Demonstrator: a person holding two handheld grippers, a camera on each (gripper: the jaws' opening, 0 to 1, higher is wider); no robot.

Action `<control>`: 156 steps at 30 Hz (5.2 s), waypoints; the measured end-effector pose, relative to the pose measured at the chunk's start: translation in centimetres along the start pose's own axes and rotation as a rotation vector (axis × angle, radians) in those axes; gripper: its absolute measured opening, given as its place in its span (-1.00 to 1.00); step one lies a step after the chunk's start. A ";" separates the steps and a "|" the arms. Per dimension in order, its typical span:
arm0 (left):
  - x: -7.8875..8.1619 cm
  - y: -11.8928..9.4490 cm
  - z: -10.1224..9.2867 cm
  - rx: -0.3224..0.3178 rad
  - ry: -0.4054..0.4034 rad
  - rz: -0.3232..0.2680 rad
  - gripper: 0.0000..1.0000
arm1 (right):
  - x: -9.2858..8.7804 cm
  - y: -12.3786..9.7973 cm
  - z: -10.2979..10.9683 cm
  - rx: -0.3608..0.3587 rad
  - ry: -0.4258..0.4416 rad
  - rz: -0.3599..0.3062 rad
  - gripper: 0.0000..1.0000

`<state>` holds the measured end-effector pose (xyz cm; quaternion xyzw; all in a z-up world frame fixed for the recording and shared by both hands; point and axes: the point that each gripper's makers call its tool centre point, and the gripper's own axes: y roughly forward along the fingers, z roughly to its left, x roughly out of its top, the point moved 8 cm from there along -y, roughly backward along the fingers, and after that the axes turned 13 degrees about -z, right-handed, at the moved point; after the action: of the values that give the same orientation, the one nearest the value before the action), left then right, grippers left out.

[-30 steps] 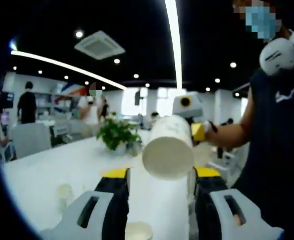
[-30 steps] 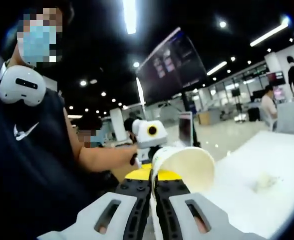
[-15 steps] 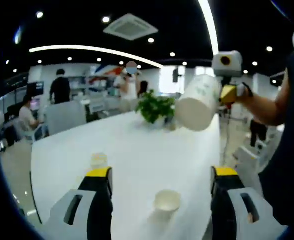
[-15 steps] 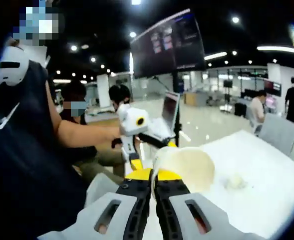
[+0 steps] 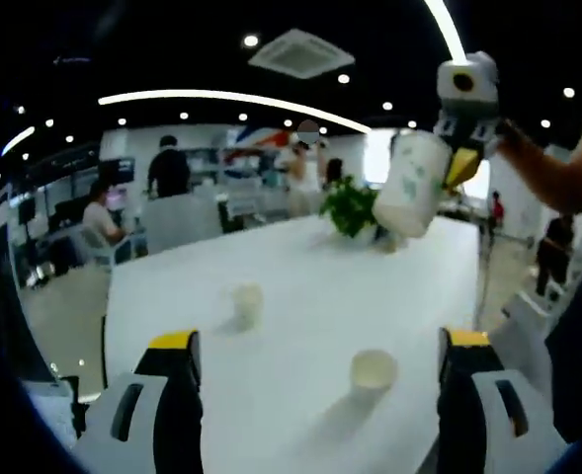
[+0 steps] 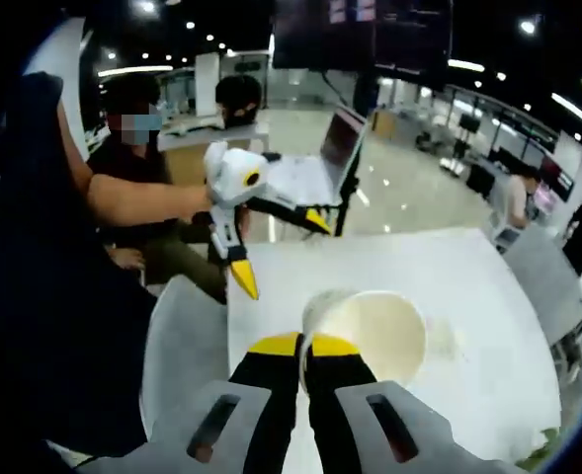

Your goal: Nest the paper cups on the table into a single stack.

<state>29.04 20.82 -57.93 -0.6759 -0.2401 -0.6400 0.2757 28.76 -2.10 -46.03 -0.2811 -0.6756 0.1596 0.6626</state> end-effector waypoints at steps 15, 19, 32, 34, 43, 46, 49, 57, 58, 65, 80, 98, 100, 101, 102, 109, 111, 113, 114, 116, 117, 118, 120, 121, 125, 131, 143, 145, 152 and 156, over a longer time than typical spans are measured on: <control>-0.5 -1.5 1.5 0.056 0.046 0.065 0.99 | 0.6 2.9 -0.1 0.046 0.007 0.354 -1.00; -0.5 -1.6 1.5 0.065 0.049 0.057 0.99 | 0.4 3.2 -0.2 0.050 0.016 0.372 -1.00; -0.5 -2.5 1.3 0.122 -0.008 -0.012 0.99 | -1.5 5.1 -0.4 0.057 0.034 0.425 -1.00; -0.9 -2.6 1.1 0.129 -0.014 -0.003 0.99 | -1.8 5.5 -0.4 0.060 0.038 0.429 -1.00; -1.6 -2.6 0.5 0.136 0.003 0.014 0.99 | -3.4 6.9 -0.6 0.068 0.053 0.461 -1.00; -1.8 -2.7 0.7 0.142 0.012 0.020 0.99 | -4.0 7.4 -0.2 0.073 0.080 0.463 -1.00; -1.6 -2.6 0.5 0.142 0.006 0.013 0.99 | -4.9 7.9 -0.1 0.077 0.075 0.472 -1.00; -1.6 -2.6 0.2 0.135 0.015 0.009 0.99 | -6.5 9.1 -0.2 0.067 0.082 0.480 -1.00; -1.7 -2.6 0.2 0.136 0.017 0.011 0.99 | -6.6 9.1 -0.2 0.068 0.084 0.480 -1.00; -1.8 -2.9 0.2 0.136 0.026 0.020 0.99 | -7.3 9.9 -0.4 0.054 0.115 0.480 -1.00; -2.5 -2.6 -0.3 0.114 0.031 0.035 0.99 | -9.6 11.9 -0.3 0.053 0.163 0.493 -1.00; -2.5 -2.5 0.0 0.121 0.023 0.028 0.99 | -11.8 14.1 0.3 0.052 0.184 0.497 -1.00; -2.5 -2.6 0.0 0.121 0.024 0.031 0.99 | -12.2 14.3 0.5 0.062 0.149 0.505 -1.00; -2.5 -2.6 0.0 0.121 0.023 0.030 0.99 | -12.4 14.5 0.5 0.057 0.142 0.509 -1.00; -2.5 -2.6 0.0 0.123 0.021 0.029 0.99 | -12.5 14.6 0.4 0.056 0.141 0.514 -1.00; -2.5 -2.5 -0.1 0.123 0.020 0.025 0.99 | -13.7 14.6 0.2 0.076 0.117 0.538 -1.00; -2.5 -2.6 -0.1 0.122 0.020 0.026 0.99 | -13.8 14.6 0.3 0.080 0.115 0.534 -1.00; -2.6 -2.6 -0.1 0.123 0.018 0.026 0.99 | -13.9 14.7 0.3 0.087 0.114 0.529 -1.00; -2.6 -2.6 -0.1 0.123 0.016 0.026 0.99 | -14.0 14.7 0.3 0.087 0.118 0.526 -1.00; -2.6 -2.6 -0.2 0.122 0.015 0.028 0.99 | -14.3 14.9 0.3 0.092 0.128 0.526 -1.00; -2.6 -2.6 -0.2 0.122 0.015 0.029 0.99 | -14.5 15.1 0.2 0.095 0.130 0.525 -1.00; -2.6 -2.5 -0.2 0.121 0.016 0.030 0.99 | -14.6 15.2 0.3 0.097 0.129 0.523 -1.00; -2.6 -2.5 -0.3 0.118 0.017 0.031 0.99 | -14.9 15.5 0.4 0.103 0.120 0.525 -1.00; -2.6 -2.6 -0.3 0.117 0.018 0.031 0.99 | -15.0 15.6 0.5 0.106 0.115 0.527 -1.00; -2.7 -2.6 -0.2 0.120 0.018 0.034 0.99 | -15.3 16.1 0.4 0.110 0.119 0.525 -1.00; -2.9 -2.9 -0.2 0.121 0.024 0.041 0.98 | -16.0 16.6 0.6 0.116 0.113 0.535 -1.00; -3.3 -3.4 -0.1 0.136 0.014 0.044 0.98 | -16.1 16.2 0.6 0.122 0.081 0.513 -0.90; -3.2 -3.4 -0.1 0.138 0.016 0.045 0.98 | -16.0 16.1 0.5 0.121 0.054 0.495 -0.78; -3.2 -3.2 -0.2 0.129 0.019 0.042 0.99 | -15.2 15.1 -0.2 0.099 0.048 0.424 -0.60; -2.9 -2.9 -0.4 0.110 0.038 0.034 0.99 | -14.2 13.9 -1.2 0.068 0.044 0.327 -0.38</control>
<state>26.60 22.80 -60.66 -0.6514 -0.2581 -0.6337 0.3279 31.78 0.30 -65.61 -0.3683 -0.6004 0.2819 0.6514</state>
